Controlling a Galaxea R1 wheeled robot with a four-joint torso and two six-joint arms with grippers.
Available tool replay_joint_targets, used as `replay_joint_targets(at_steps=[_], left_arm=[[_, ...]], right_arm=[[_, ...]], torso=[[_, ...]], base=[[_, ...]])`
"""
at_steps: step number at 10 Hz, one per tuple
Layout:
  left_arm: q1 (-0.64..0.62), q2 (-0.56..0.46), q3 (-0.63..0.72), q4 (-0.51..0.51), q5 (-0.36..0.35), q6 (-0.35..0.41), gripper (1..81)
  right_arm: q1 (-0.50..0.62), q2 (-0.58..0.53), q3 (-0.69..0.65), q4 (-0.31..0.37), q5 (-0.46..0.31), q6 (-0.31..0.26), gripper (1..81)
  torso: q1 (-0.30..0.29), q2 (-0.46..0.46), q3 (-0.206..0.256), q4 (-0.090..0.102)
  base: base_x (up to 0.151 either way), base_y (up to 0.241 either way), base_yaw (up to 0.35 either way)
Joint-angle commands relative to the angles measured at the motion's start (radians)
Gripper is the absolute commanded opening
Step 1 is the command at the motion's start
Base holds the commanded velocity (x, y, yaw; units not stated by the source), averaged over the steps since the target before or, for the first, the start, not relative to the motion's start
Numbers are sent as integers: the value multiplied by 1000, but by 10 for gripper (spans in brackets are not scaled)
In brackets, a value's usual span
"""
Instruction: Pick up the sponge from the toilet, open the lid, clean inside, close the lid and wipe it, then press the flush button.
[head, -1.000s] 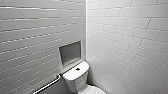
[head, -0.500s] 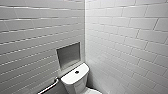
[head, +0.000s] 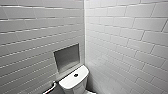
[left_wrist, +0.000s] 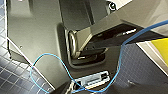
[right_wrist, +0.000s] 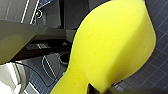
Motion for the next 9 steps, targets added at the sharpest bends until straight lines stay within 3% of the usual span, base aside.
replay_joint_targets(at_steps=[1,5,9], left_arm=[[-18,-8,16,-3,46,6,811],[-21,-37,53,-5,51,4,811],[-24,-210,243,-66,62,-31,811]], right_arm=[[10,-7,1,6,-65,2,10],[7,-20,17,3,-67,2,10],[7,-128,174,6,-41,4,10]], torso=[[0,0,0,0],[0,0,0,0],[-1,0,0,0]], base=[[0,0,0],[0,0,0],[0,0,0]])
